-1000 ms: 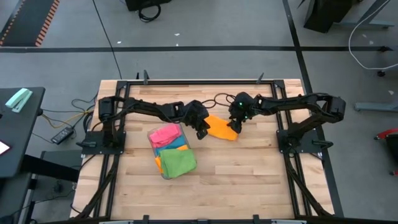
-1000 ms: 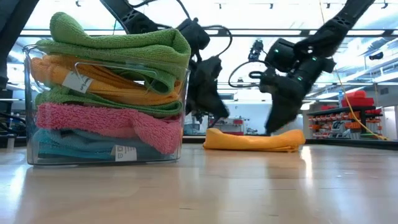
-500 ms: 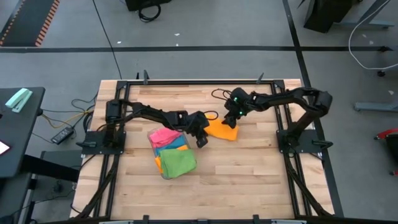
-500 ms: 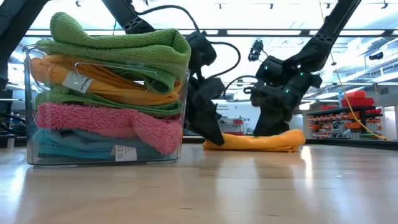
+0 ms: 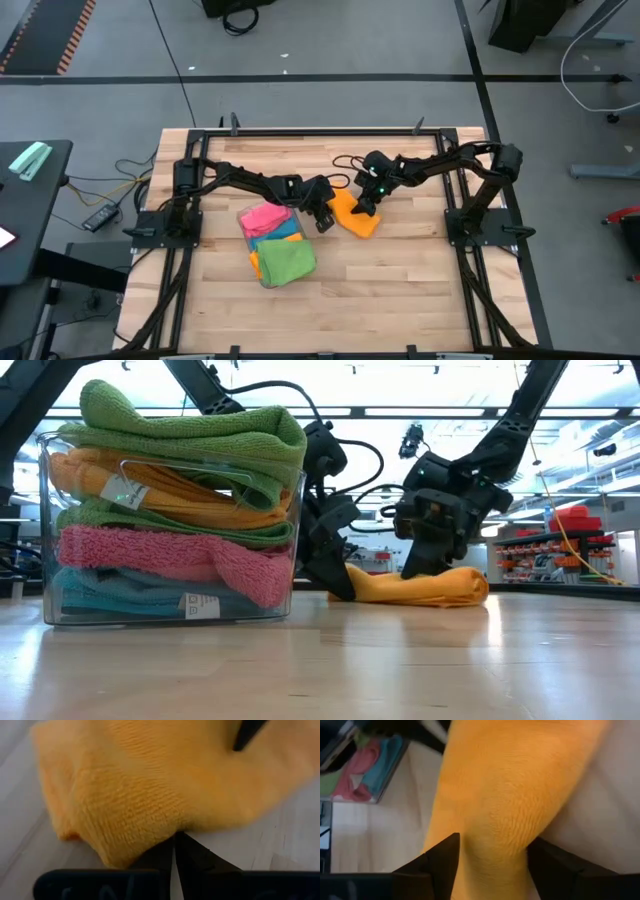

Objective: Fold microfiber towels
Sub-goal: Put the yellow towel into the transparent bin

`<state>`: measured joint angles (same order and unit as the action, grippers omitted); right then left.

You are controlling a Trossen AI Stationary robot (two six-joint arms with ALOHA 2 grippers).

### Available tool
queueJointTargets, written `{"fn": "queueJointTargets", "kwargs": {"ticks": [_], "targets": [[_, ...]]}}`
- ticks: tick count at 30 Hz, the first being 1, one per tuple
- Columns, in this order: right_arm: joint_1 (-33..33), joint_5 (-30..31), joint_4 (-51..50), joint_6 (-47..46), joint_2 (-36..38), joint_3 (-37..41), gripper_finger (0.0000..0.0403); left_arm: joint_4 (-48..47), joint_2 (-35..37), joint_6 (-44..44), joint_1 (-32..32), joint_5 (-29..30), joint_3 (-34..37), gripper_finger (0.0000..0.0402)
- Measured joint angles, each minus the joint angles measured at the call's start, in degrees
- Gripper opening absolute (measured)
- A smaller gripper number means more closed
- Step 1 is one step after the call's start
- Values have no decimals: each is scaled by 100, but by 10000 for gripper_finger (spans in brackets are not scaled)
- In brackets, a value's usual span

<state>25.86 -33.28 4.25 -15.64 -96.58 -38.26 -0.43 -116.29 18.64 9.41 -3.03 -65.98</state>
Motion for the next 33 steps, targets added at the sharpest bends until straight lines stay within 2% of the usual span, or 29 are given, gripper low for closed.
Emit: {"fn": "queueJointTargets", "kwargs": {"ticks": [7,11,18,24,33], "targets": [[-298,122,257,-448,-124,4,159,-7,0,-130,9,26,2,26],[-424,177,773,-867,-407,-18,115,-11,0,-130,9,39,2,23],[-592,478,739,-785,-373,-57,20,-55,46,-130,13,-2,10,31],[-456,545,252,-776,59,-57,12,-405,498,-194,24,15,28,21],[-452,933,-189,-977,1170,-66,12,-1016,1476,-265,63,-27,16,21]]}}
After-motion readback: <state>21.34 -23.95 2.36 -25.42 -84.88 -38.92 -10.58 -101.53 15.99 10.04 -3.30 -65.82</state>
